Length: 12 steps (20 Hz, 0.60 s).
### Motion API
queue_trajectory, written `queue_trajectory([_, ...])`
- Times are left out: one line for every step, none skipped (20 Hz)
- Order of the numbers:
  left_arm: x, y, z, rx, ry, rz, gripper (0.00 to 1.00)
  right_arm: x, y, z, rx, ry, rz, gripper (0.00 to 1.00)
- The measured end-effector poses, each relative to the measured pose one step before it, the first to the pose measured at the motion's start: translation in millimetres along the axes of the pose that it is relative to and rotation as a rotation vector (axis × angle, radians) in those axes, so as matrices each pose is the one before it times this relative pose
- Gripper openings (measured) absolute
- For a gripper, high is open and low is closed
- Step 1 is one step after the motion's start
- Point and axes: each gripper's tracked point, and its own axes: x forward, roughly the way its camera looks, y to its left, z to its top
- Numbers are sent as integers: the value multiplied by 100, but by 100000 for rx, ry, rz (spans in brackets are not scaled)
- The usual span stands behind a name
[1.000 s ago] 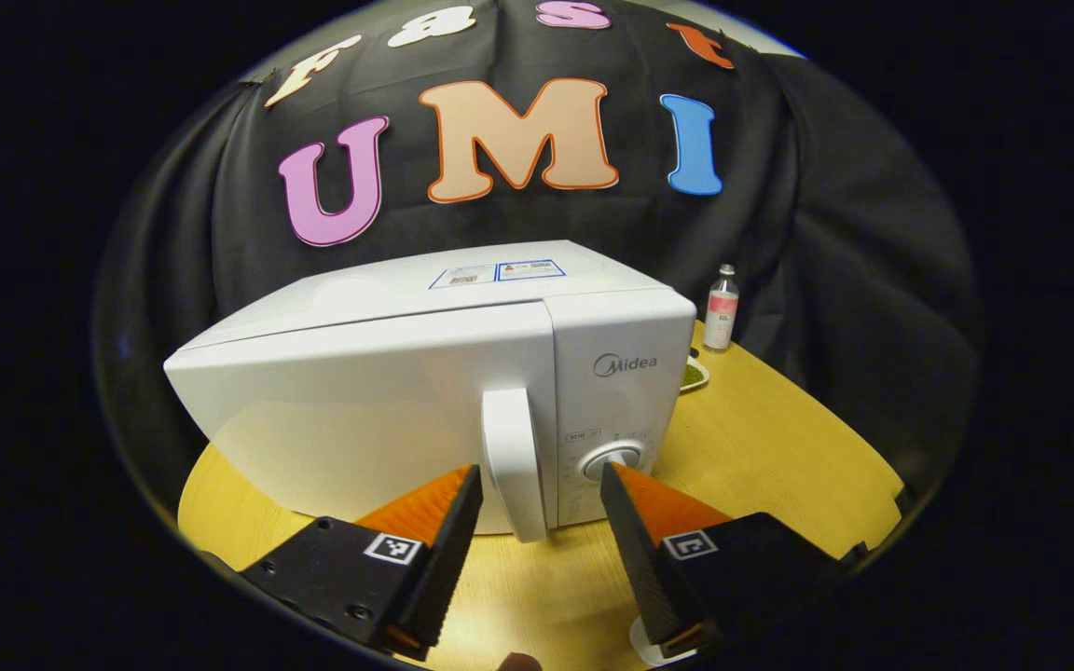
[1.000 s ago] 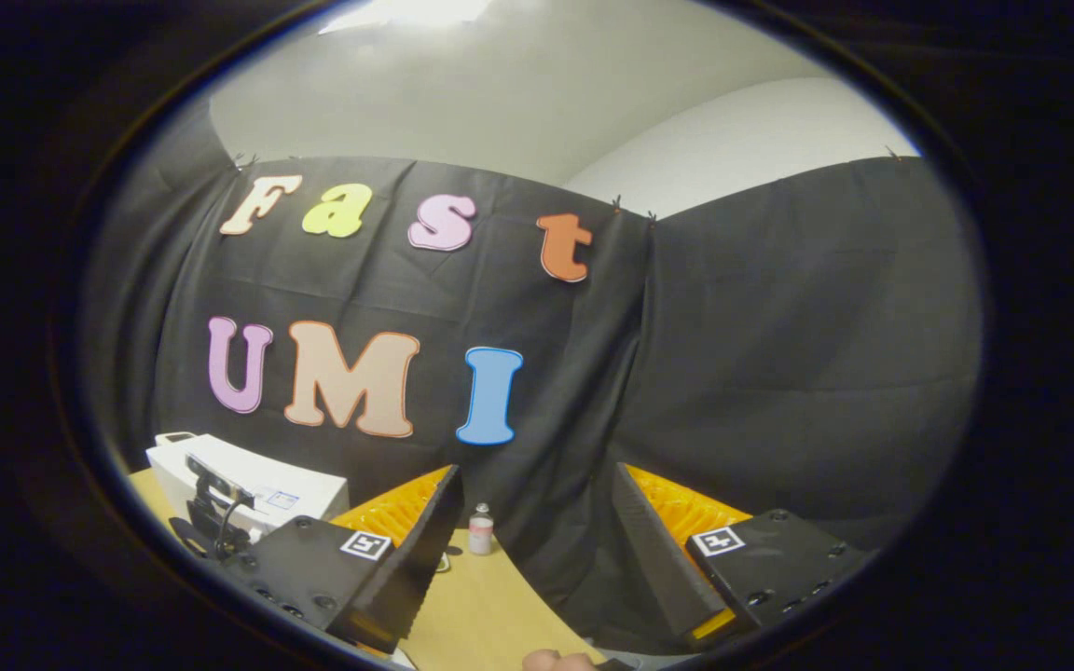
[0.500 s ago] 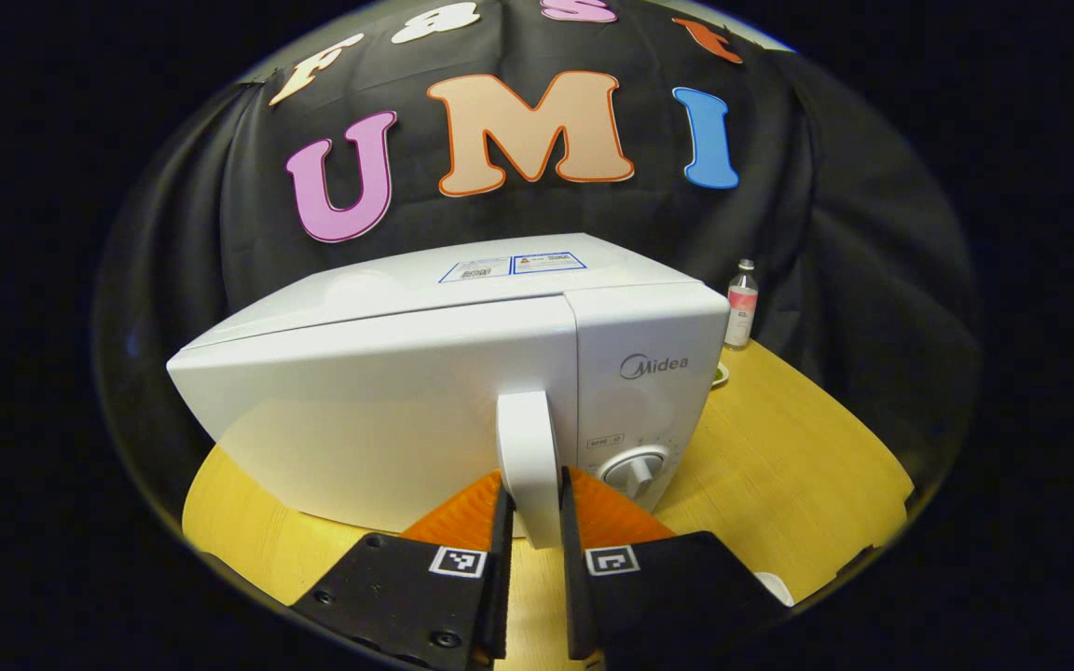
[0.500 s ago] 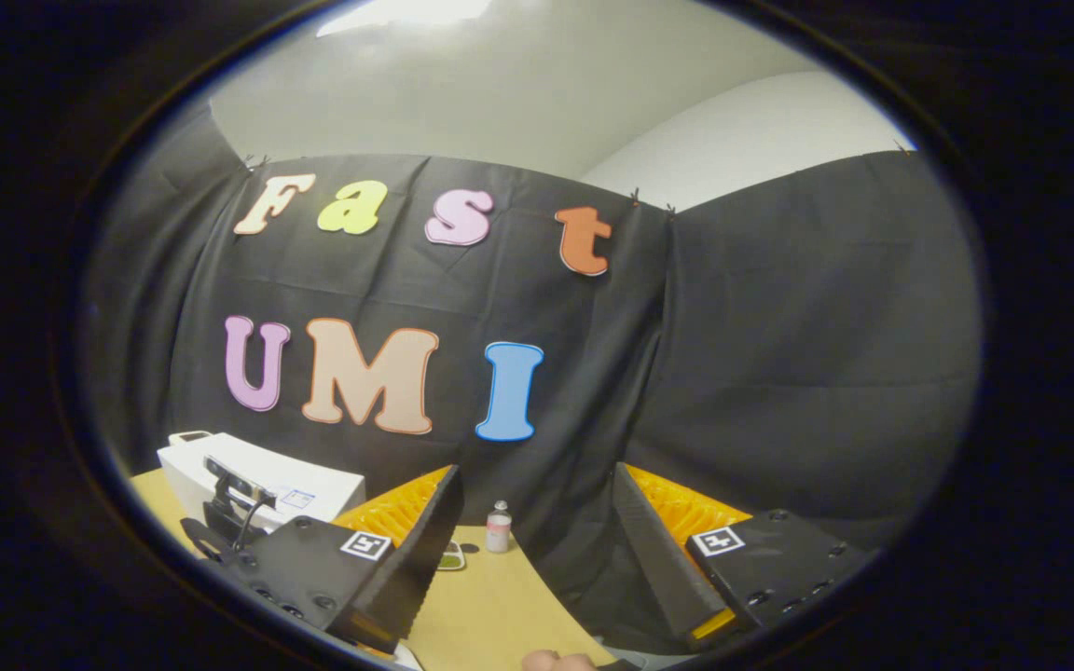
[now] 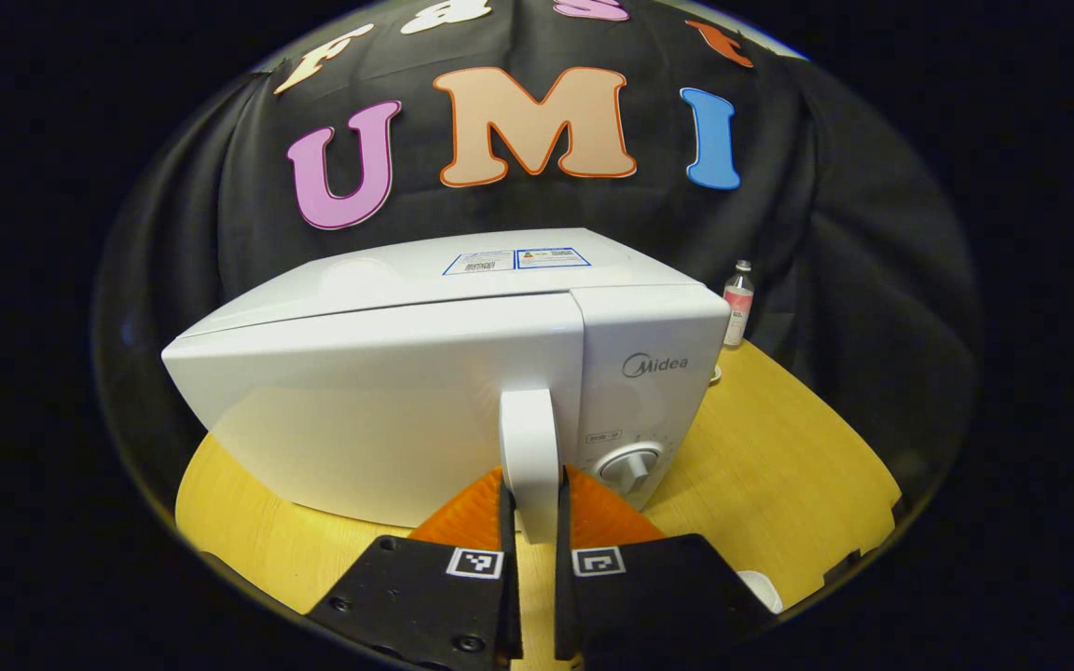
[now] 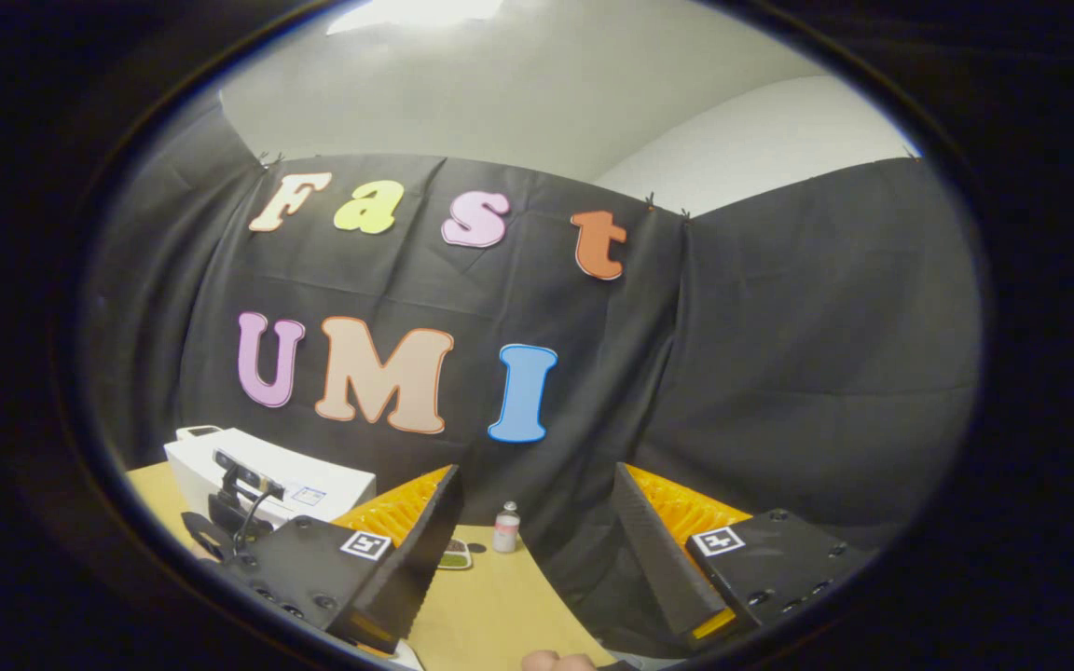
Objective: Open the microwave oven with the left hand, put the food in, and close the microwave oven.
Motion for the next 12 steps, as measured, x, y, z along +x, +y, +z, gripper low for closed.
queue_trajectory([-53,-20,-33,-336,-61,-440,13,-123,-85,-142,-420,51,-56,100])
queue_trajectory([-178,-69,41,-55,-144,-783,11,32,29,-14,-164,86,-53,96])
queue_trajectory([132,-77,-96,245,171,-728,10,29,41,23,163,117,0,100])
queue_trajectory([-44,2,-1,-271,-212,-907,9,59,121,64,324,-17,142,100])
queue_trajectory([-25,-48,49,-306,122,-921,9,89,174,-64,264,-67,133,100])
queue_trajectory([-249,15,-239,-408,1761,-763,7,-49,185,-7,19,74,284,100])
queue_trajectory([-1217,-34,-1092,-1990,2367,-436,9,81,123,-121,-233,56,305,100])
queue_trajectory([-1480,33,-379,526,-2790,-1362,8,27,133,-104,-320,-40,114,100])
queue_trajectory([-1408,50,-278,1865,-2999,-857,7,14,258,-193,-11,16,17,100])
queue_trajectory([-1537,193,-1077,1732,17,-199,7,54,430,-340,684,695,539,100])
queue_trajectory([-1566,344,-686,380,-733,-125,7,91,924,-503,1351,1251,1646,96])
queue_trajectory([-1066,358,-565,-1393,117,-158,7,103,812,-483,999,1235,1710,97])
